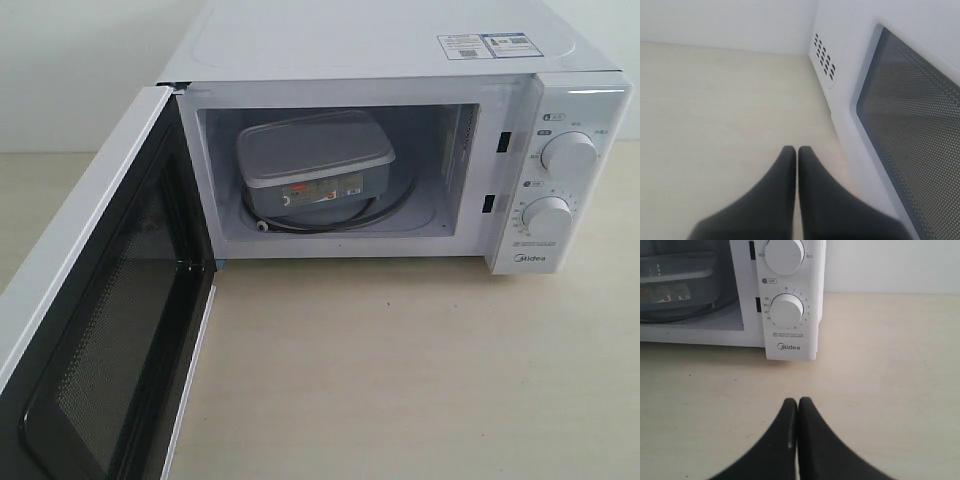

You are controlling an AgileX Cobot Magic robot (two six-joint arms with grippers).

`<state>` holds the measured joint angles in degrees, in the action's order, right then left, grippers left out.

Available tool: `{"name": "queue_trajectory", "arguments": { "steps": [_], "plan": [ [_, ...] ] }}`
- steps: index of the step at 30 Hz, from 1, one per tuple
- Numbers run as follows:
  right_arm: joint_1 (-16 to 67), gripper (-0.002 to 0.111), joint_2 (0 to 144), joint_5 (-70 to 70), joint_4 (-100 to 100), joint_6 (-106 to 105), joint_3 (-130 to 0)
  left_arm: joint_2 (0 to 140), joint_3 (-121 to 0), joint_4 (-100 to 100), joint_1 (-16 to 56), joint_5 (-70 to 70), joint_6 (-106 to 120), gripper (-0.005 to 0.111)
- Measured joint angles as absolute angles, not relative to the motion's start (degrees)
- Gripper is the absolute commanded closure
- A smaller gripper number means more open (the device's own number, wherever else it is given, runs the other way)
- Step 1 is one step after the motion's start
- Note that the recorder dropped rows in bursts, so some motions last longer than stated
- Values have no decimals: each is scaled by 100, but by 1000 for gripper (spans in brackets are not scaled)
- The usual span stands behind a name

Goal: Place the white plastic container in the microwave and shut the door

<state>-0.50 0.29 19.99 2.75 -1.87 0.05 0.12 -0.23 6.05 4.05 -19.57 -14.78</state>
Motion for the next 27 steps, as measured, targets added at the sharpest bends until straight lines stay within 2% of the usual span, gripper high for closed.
{"name": "queue_trajectory", "arguments": {
  "steps": [27],
  "plan": [
    [-50, 108, 29, 2023, 275, -149, 5, 12, -23, 748, 405, -1957, -1393, 103]
  ]
}}
